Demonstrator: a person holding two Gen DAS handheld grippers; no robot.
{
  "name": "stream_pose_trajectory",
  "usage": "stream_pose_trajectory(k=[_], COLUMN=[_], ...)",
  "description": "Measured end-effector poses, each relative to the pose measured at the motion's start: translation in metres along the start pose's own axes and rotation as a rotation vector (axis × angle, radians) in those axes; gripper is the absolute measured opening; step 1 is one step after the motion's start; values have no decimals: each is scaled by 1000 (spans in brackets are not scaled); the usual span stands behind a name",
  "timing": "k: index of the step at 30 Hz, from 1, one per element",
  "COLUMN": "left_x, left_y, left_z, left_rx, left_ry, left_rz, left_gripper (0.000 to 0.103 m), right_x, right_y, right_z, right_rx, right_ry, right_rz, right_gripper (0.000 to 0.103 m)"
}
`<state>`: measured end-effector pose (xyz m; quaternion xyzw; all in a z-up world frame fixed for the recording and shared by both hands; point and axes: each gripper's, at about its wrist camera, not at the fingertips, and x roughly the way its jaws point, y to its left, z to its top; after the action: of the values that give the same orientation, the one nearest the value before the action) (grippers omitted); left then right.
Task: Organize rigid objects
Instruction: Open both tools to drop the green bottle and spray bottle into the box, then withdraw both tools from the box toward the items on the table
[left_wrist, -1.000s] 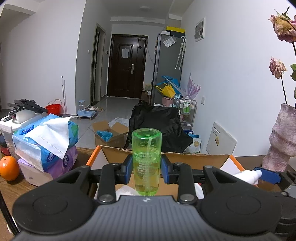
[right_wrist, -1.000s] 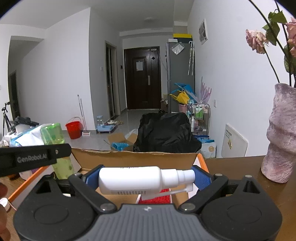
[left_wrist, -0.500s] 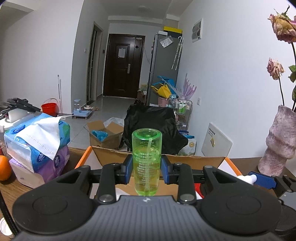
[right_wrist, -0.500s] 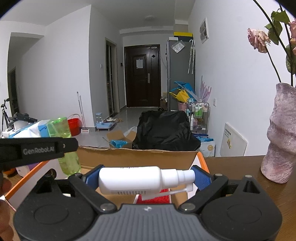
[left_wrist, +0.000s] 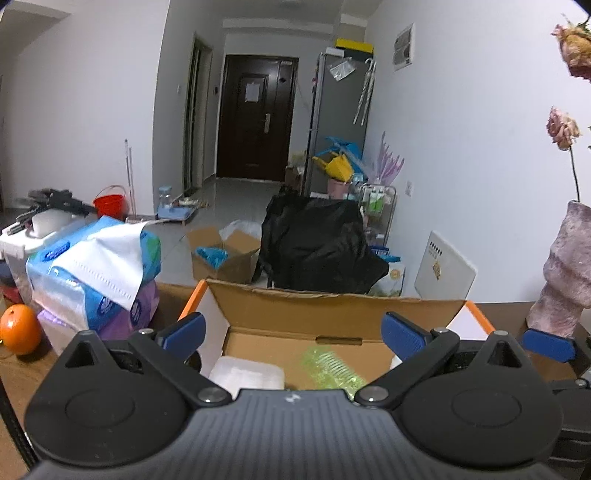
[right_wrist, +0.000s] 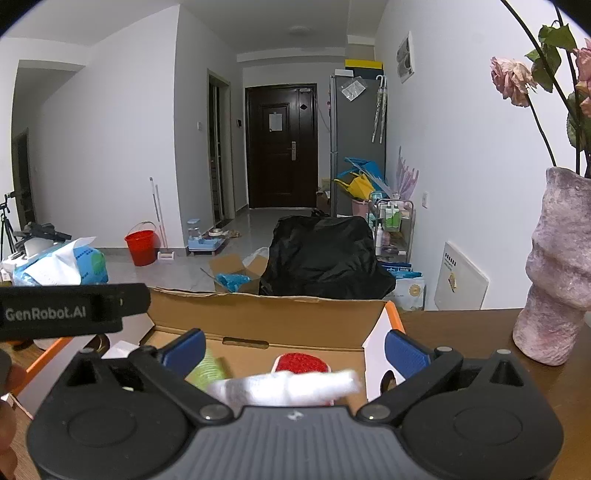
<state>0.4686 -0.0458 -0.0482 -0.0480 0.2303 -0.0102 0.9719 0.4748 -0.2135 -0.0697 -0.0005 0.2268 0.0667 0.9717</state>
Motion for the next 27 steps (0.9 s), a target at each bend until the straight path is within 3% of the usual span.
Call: stream_pose_trajectory(k=[10, 27], left_x=[-2, -28], left_y=[7, 14], left_z=[-3, -7], left_rx=[5, 33], left_ry=[10, -13], left_rz=[29, 48], left_gripper=[103, 103], right_x=[-5, -48], right_y=[2, 0], right_z=[-1, -3], right_rx=[-10, -26], right_ry=[-3, -63], right_rz=[14, 44], right_gripper=[103, 103])
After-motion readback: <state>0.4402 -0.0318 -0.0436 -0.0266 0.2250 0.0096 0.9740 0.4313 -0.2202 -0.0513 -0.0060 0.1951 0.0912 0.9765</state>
